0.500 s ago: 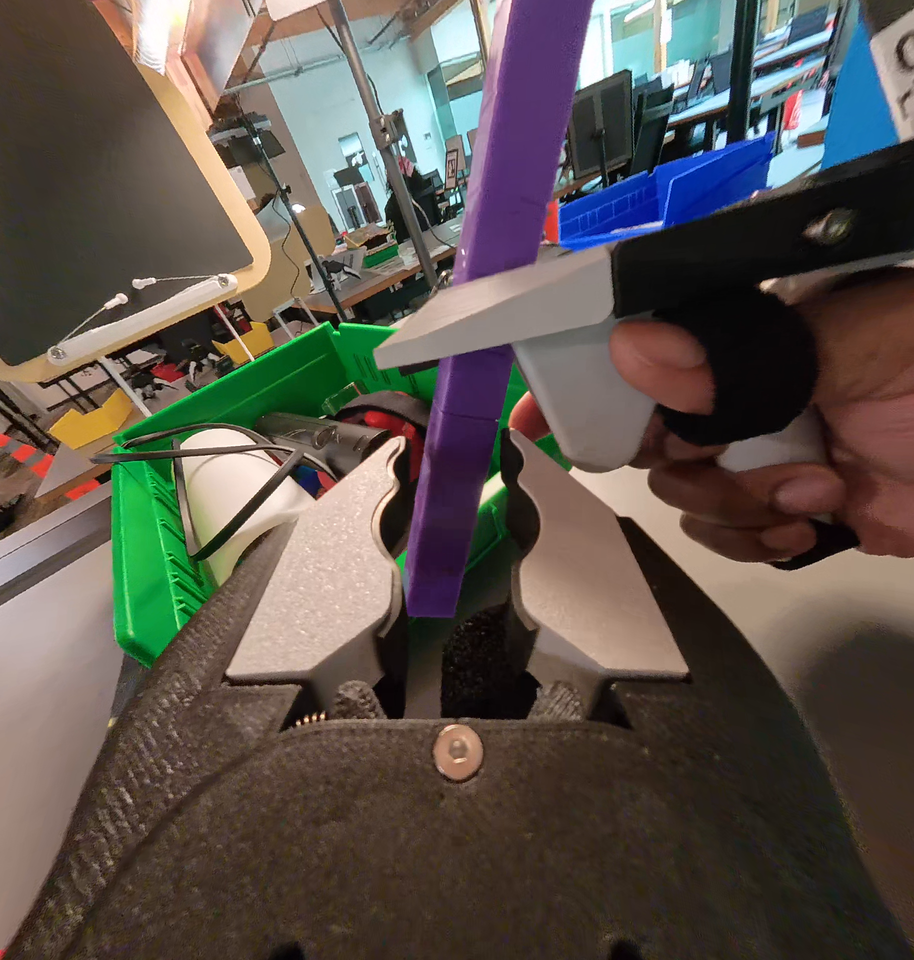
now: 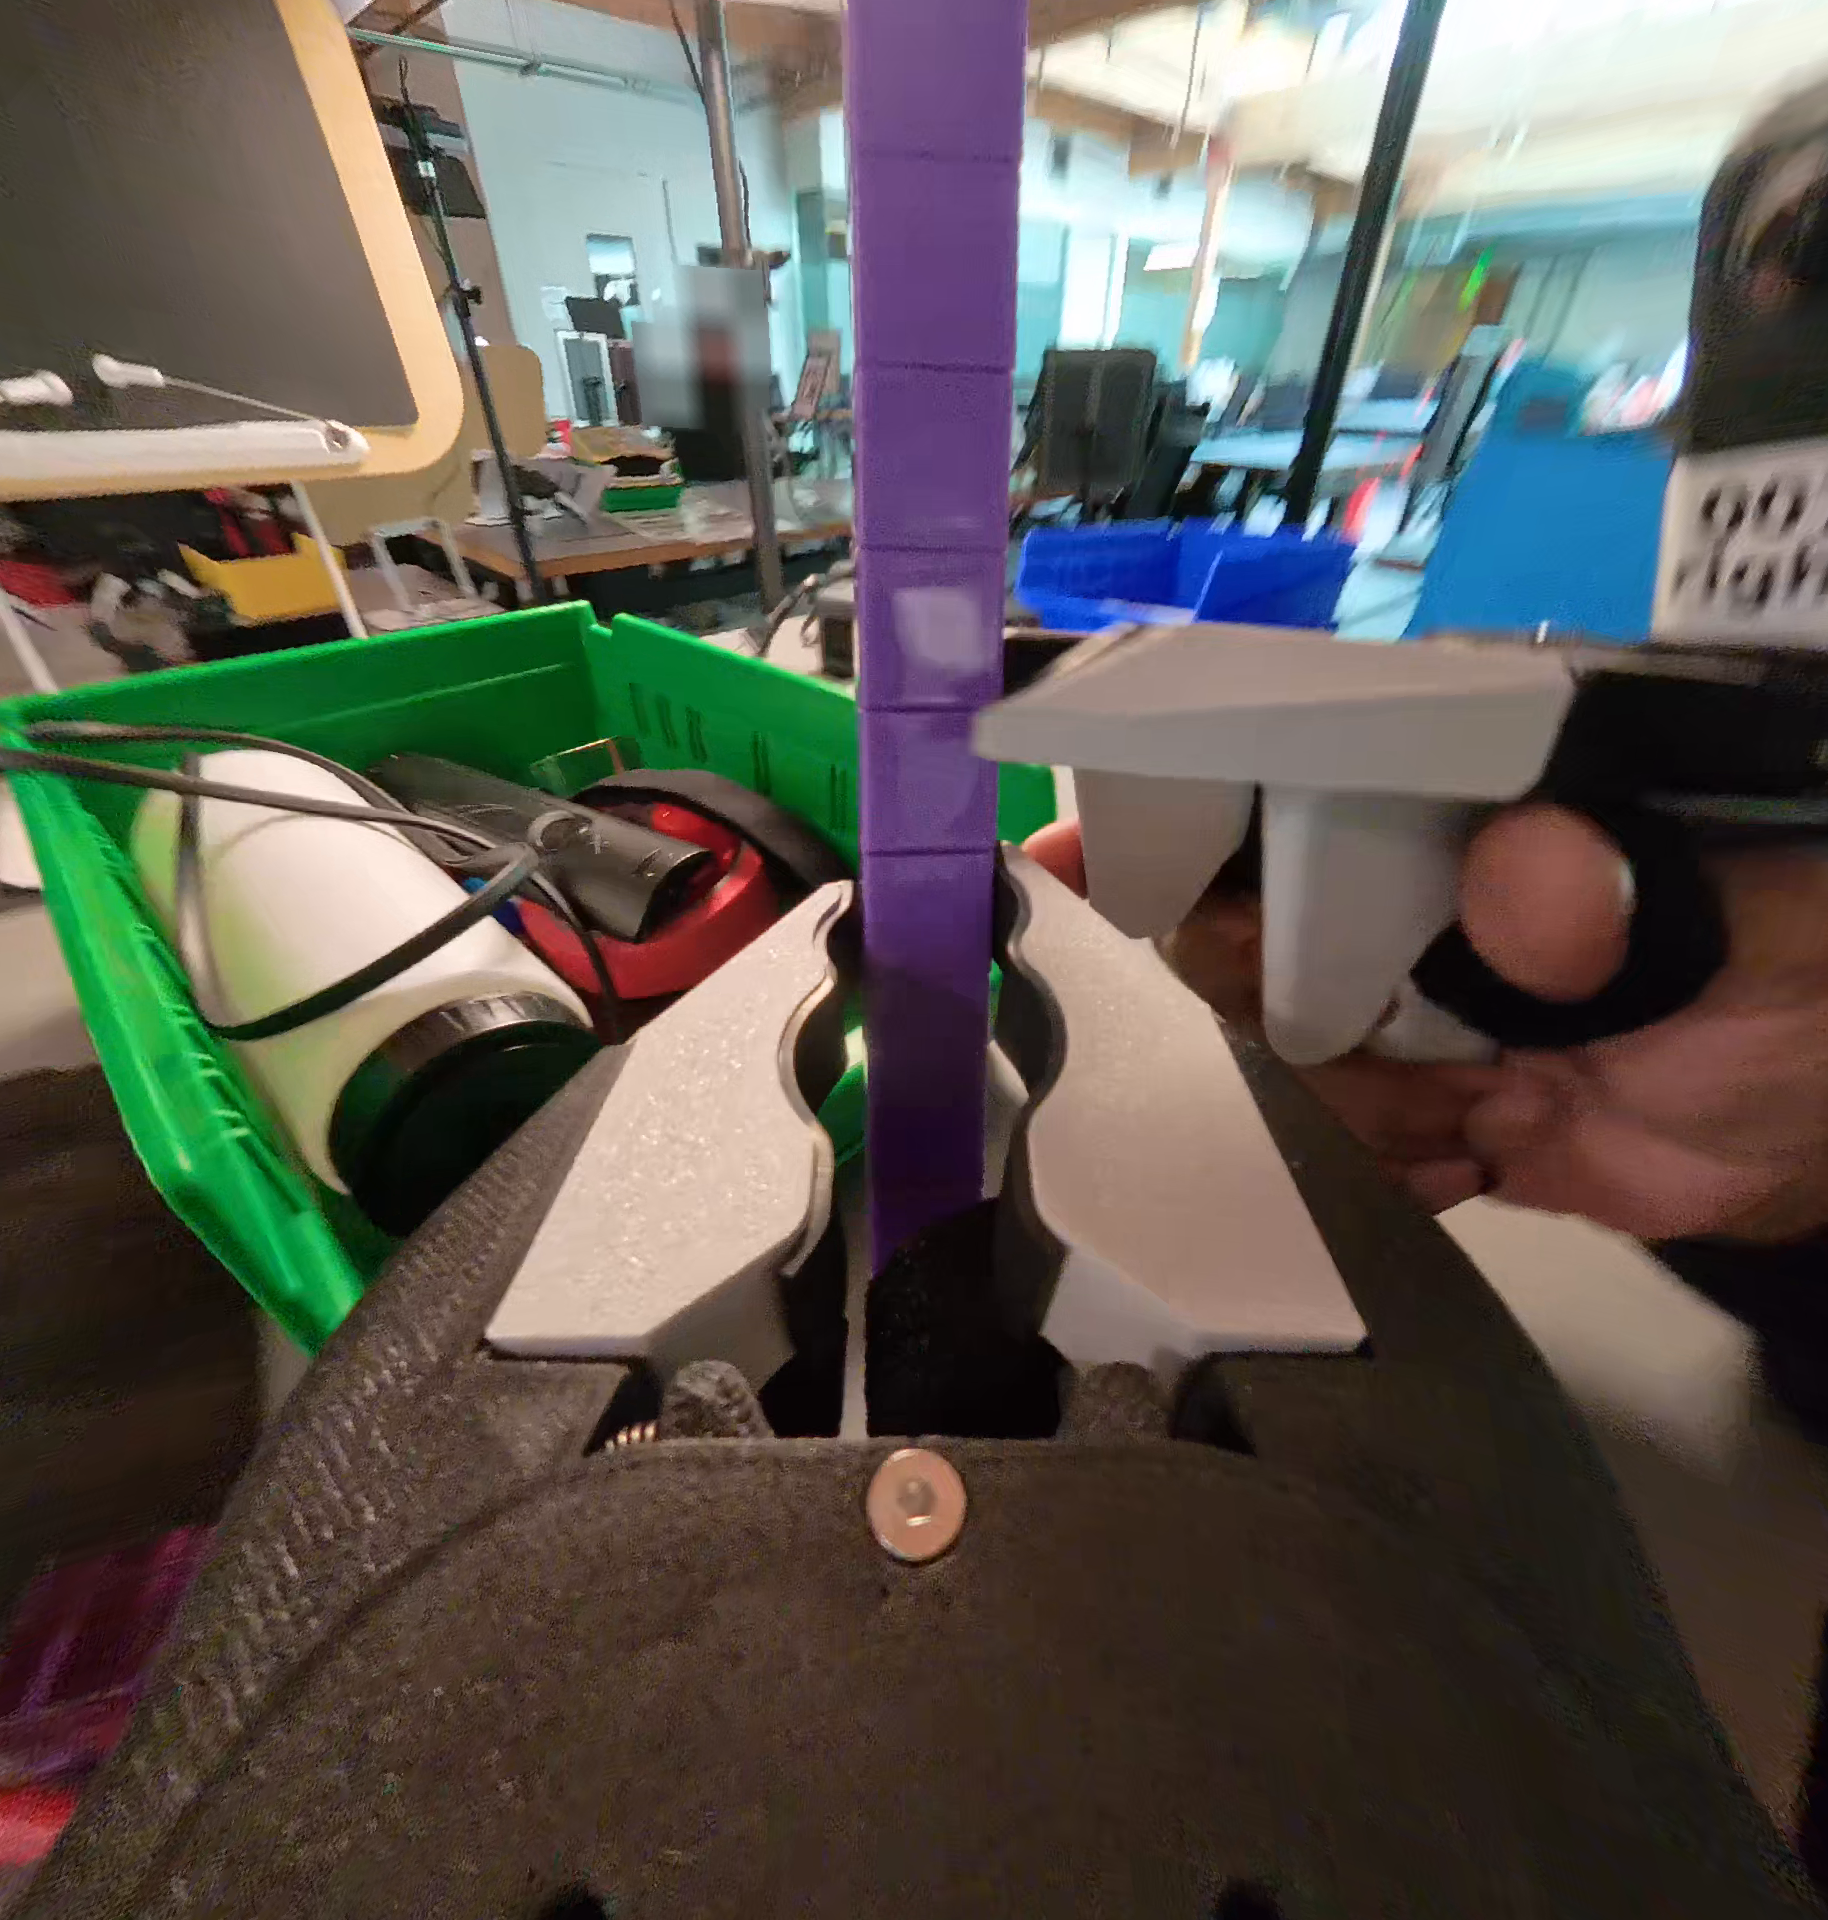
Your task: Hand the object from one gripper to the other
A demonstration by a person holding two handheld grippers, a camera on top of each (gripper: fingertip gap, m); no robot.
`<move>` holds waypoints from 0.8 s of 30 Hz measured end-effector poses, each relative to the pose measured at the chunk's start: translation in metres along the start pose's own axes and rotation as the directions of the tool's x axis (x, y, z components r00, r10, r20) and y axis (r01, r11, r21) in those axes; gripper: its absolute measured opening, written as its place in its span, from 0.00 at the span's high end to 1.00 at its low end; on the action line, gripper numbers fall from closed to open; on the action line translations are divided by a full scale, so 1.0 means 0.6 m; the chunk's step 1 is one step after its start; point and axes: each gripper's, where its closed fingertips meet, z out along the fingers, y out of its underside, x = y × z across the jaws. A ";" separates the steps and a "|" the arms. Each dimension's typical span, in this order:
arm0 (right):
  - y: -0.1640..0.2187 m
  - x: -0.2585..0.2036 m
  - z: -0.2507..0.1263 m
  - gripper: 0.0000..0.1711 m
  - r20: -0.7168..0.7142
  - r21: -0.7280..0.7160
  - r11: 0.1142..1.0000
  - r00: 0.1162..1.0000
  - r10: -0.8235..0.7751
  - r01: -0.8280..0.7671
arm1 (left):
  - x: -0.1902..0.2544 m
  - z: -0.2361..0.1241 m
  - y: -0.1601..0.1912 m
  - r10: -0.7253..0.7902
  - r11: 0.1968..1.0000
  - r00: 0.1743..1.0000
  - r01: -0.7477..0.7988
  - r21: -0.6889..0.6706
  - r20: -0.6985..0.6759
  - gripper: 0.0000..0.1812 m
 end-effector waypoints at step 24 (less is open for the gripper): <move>0.067 -0.039 0.020 0.70 0.060 -0.187 0.946 0.965 -0.256 0.263 | -0.053 -0.049 -0.077 -0.391 0.851 0.906 0.423 0.313 -0.162 0.87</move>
